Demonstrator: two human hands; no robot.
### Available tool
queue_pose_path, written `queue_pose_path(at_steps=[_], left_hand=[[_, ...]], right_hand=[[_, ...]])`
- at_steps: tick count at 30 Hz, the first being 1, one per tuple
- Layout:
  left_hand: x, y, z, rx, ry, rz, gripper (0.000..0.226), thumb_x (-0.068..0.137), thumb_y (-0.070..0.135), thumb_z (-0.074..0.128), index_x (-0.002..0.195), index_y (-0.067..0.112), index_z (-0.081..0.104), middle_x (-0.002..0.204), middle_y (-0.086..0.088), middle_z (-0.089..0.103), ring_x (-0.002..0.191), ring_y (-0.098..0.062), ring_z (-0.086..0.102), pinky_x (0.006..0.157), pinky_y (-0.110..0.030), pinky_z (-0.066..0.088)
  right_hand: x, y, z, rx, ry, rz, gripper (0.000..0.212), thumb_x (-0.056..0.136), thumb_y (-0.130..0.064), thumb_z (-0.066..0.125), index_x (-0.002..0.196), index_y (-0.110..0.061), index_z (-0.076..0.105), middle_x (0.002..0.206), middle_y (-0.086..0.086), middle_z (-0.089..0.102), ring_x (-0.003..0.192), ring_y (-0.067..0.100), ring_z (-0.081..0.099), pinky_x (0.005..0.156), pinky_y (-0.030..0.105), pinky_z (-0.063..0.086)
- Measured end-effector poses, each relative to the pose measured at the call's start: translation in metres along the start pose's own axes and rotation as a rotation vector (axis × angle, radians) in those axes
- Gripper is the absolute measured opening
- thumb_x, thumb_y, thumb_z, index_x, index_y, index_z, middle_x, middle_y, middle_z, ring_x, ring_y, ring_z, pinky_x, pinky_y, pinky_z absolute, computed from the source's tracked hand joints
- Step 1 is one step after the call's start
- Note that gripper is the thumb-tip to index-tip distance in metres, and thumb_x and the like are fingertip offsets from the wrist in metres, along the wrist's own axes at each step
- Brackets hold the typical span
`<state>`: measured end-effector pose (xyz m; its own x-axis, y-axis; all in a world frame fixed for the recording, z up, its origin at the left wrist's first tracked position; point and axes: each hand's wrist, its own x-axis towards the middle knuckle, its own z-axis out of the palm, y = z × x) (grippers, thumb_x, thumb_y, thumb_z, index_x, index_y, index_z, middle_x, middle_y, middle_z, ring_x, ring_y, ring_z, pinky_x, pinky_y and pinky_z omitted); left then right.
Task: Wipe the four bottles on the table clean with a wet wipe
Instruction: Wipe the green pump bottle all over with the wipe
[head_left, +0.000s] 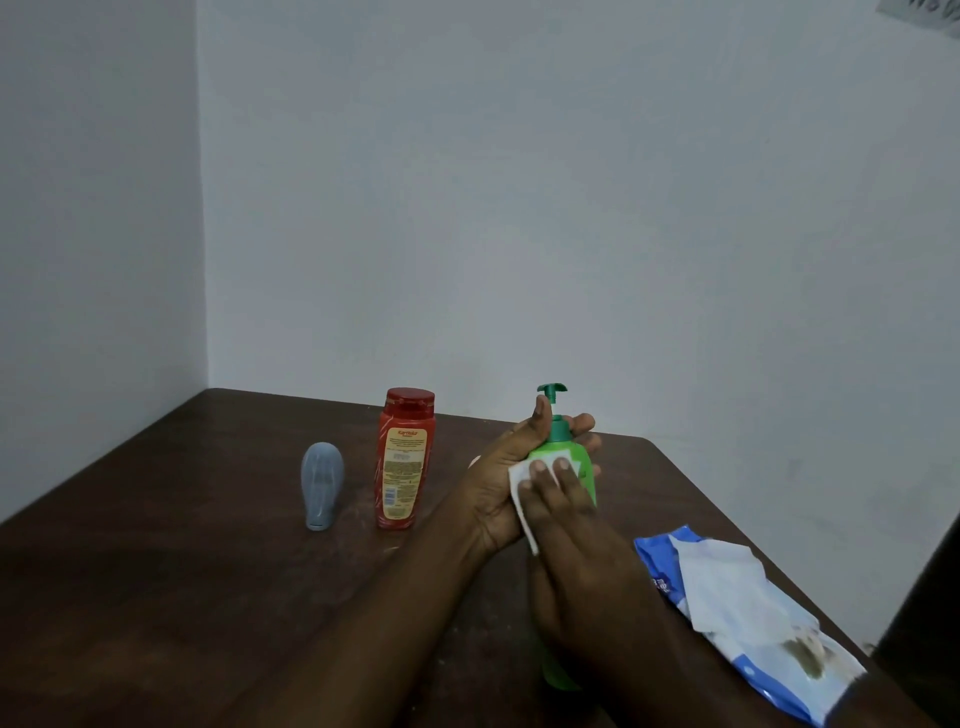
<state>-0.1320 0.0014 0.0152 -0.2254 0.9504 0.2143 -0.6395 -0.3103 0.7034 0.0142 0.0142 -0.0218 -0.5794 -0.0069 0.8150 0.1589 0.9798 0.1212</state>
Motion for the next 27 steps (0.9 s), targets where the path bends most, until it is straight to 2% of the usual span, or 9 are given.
queue_pose_path(at_steps=[2,5,9,13,16,18,20,22,27], left_hand=[[0.000,0.001,0.001,0.006,-0.001,0.012,0.070,0.051,0.053,0.099,0.101,0.007,0.078,0.117,-0.006,0.074,0.118,-0.021,0.068,0.107,-0.047,0.052],[0.000,0.000,0.001,-0.010,-0.017,0.022,0.064,0.045,0.051,0.101,0.090,0.010,0.081,0.115,-0.007,0.075,0.116,-0.024,0.067,0.102,-0.048,0.053],[0.001,-0.001,0.000,-0.027,-0.034,0.021,0.062,0.048,0.048,0.101,0.090,0.009,0.079,0.116,-0.009,0.075,0.113,-0.025,0.070,0.102,-0.047,0.054],[-0.002,0.000,-0.002,-0.043,-0.043,0.008,0.049,0.070,0.048,0.089,0.095,0.008,0.077,0.113,-0.009,0.075,0.107,-0.024,0.072,0.107,-0.045,0.051],[-0.001,0.000,-0.003,-0.076,-0.040,-0.033,0.066,0.075,0.048,0.086,0.119,0.003,0.064,0.117,-0.010,0.071,0.109,-0.027,0.067,0.110,-0.048,0.047],[-0.001,-0.001,-0.002,-0.092,-0.041,-0.053,0.073,0.075,0.048,0.086,0.126,0.002,0.060,0.118,-0.012,0.070,0.110,-0.026,0.066,0.115,-0.047,0.043],[-0.002,-0.001,-0.002,-0.090,-0.042,-0.046,0.053,0.084,0.048,0.075,0.111,0.003,0.071,0.115,-0.010,0.072,0.109,-0.025,0.067,0.121,-0.051,0.035],[-0.002,0.001,-0.001,-0.080,-0.029,-0.039,0.044,0.082,0.048,0.076,0.100,0.008,0.073,0.114,-0.006,0.074,0.109,-0.023,0.070,0.114,-0.053,0.043],[-0.002,0.001,0.000,-0.066,-0.066,-0.015,0.061,0.054,0.049,0.098,0.095,0.010,0.074,0.116,-0.007,0.075,0.107,-0.026,0.073,0.096,-0.053,0.057]], right_hand=[[-0.013,0.002,0.002,-0.062,-0.008,-0.090,0.048,0.104,-0.019,0.030,0.131,0.000,0.064,0.145,0.015,0.052,0.136,0.035,0.049,0.104,0.051,0.049],[-0.026,0.010,-0.003,-0.060,-0.045,-0.101,0.057,0.109,-0.029,0.021,0.133,0.000,0.063,0.144,0.015,0.052,0.132,0.036,0.055,0.112,0.042,0.045],[-0.028,0.021,-0.011,0.028,-0.003,0.079,0.050,0.104,-0.024,0.032,0.137,0.000,0.060,0.148,0.015,0.053,0.136,0.030,0.054,0.105,0.037,0.045],[0.004,0.015,-0.031,0.039,0.101,0.231,0.049,0.084,-0.012,0.048,0.127,0.000,0.069,0.131,0.015,0.067,0.101,0.027,0.075,0.091,0.026,0.045],[0.017,0.016,-0.020,0.178,0.068,0.291,0.056,0.089,-0.019,0.041,0.140,-0.004,0.059,0.148,0.008,0.053,0.135,0.024,0.055,0.112,0.022,0.036],[0.017,0.015,-0.009,0.113,0.039,0.207,0.056,0.090,-0.019,0.041,0.140,-0.002,0.059,0.149,0.014,0.052,0.141,0.031,0.048,0.117,0.029,0.033],[0.012,0.011,-0.004,0.042,0.004,0.055,0.053,0.091,-0.014,0.043,0.139,0.000,0.059,0.150,0.018,0.052,0.144,0.035,0.044,0.116,0.040,0.040],[0.004,0.011,-0.003,-0.042,-0.066,-0.093,0.051,0.092,-0.014,0.046,0.139,0.000,0.058,0.151,0.018,0.050,0.145,0.036,0.042,0.112,0.048,0.043],[-0.031,0.022,-0.014,-0.230,-0.236,-0.339,0.046,0.107,-0.026,0.037,0.143,-0.002,0.052,0.151,0.019,0.050,0.145,0.040,0.040,0.107,0.053,0.046]])
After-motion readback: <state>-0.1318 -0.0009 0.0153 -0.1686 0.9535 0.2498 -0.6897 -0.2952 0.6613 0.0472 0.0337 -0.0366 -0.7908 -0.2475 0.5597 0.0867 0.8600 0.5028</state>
